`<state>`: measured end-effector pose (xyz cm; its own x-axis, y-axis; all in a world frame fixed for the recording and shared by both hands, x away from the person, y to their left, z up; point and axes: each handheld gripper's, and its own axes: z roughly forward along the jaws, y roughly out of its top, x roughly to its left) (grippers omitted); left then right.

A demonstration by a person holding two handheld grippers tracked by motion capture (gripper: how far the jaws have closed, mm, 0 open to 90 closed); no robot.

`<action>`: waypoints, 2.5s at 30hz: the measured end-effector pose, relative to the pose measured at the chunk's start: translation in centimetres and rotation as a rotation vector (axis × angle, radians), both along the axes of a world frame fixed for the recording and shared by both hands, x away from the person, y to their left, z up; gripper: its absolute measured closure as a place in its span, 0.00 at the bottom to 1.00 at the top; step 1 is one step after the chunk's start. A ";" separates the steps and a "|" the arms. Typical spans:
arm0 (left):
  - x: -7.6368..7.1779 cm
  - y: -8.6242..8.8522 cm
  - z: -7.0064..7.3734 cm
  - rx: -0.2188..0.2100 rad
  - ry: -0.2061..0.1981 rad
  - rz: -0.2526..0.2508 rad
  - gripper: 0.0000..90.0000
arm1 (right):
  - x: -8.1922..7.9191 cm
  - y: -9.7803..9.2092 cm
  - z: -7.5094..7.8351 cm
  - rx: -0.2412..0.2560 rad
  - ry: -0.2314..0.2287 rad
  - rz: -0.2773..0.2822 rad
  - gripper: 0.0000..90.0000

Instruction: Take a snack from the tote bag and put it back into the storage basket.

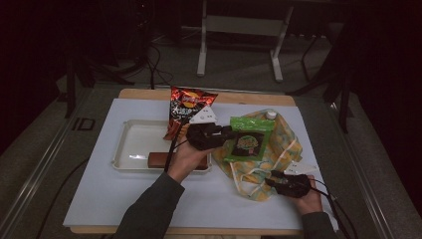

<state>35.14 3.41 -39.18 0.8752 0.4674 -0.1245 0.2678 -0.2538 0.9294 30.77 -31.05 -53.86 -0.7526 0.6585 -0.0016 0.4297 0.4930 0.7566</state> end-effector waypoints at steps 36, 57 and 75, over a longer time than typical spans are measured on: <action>0.2 6.8 -1.6 -0.014 -0.004 0.092 0.84 | 0.0 0.0 0.0 -0.001 -0.001 0.001 0.62; 1.6 10.5 -2.6 0.037 -0.012 0.185 0.84 | 0.0 0.0 0.0 -0.004 -0.001 0.000 0.62; 3.0 13.7 -4.7 0.051 0.026 0.205 0.84 | 0.0 0.0 0.0 -0.003 -0.001 0.000 0.62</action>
<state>38.14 17.13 -43.83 0.7580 0.6415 -0.1175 0.3424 -0.2381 0.9089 30.74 -31.04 -53.85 -0.7527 0.6583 -0.0044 0.4290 0.4955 0.7553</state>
